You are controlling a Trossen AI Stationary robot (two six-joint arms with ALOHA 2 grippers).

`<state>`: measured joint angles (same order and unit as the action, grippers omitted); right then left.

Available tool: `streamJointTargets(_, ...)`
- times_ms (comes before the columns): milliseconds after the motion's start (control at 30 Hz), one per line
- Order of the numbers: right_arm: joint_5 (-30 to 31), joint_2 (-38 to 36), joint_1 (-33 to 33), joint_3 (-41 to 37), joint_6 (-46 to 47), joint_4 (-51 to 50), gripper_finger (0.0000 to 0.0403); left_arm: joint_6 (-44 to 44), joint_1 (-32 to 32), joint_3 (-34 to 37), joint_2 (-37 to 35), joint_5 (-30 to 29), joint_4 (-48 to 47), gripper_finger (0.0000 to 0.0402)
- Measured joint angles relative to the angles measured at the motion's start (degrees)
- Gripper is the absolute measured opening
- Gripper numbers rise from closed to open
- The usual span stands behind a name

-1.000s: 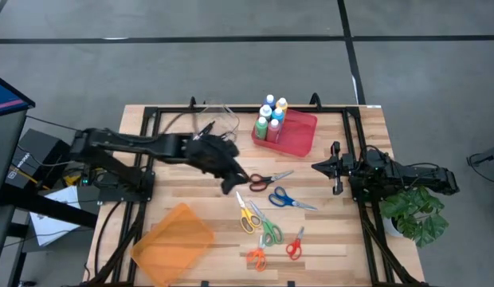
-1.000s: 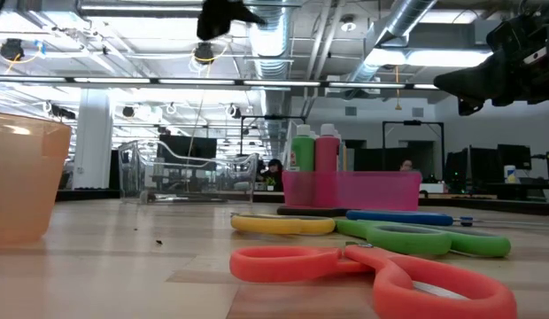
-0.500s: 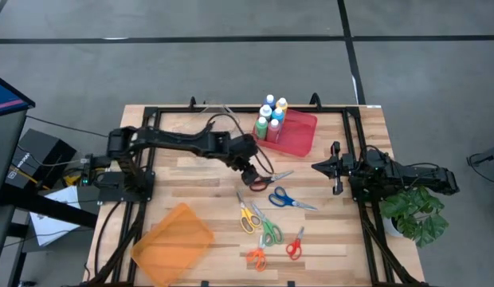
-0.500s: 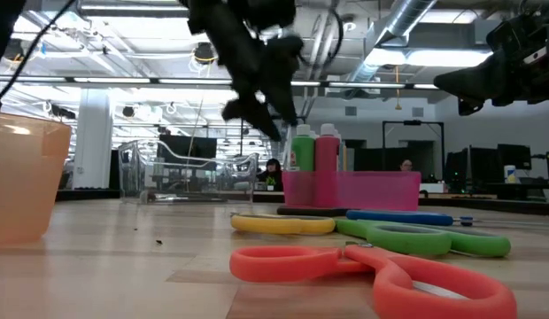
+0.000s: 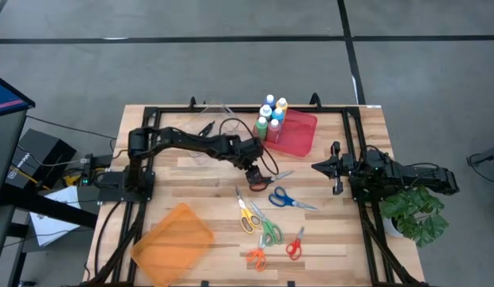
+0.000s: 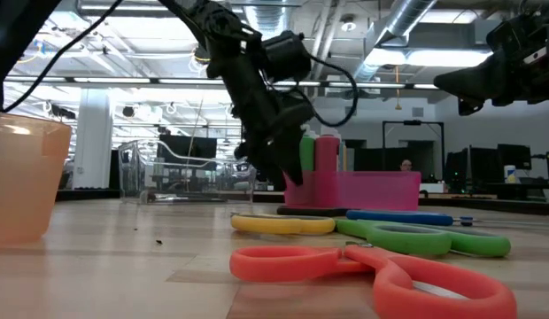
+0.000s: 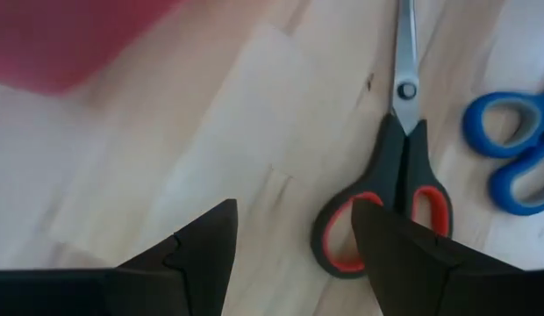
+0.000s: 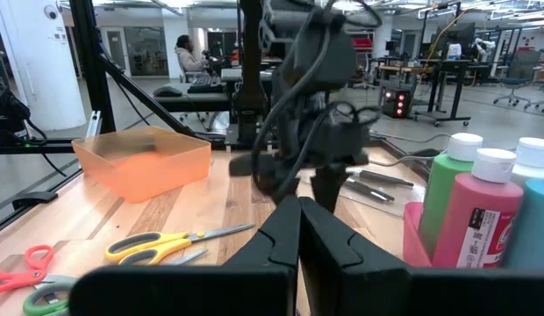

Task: Pick & Place Paint Supplies
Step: Put the black scissors into the orange bin

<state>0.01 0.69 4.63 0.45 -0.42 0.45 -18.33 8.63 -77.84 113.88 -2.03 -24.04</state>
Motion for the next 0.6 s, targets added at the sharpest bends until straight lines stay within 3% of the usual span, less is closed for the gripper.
streamJointTargets(600, 0.0, 0.0, 0.0, 0.01, -0.01, 0.01, 0.0, 6.1, -2.22, 0.0, 3.88, -4.01, 1.92, 0.0218)
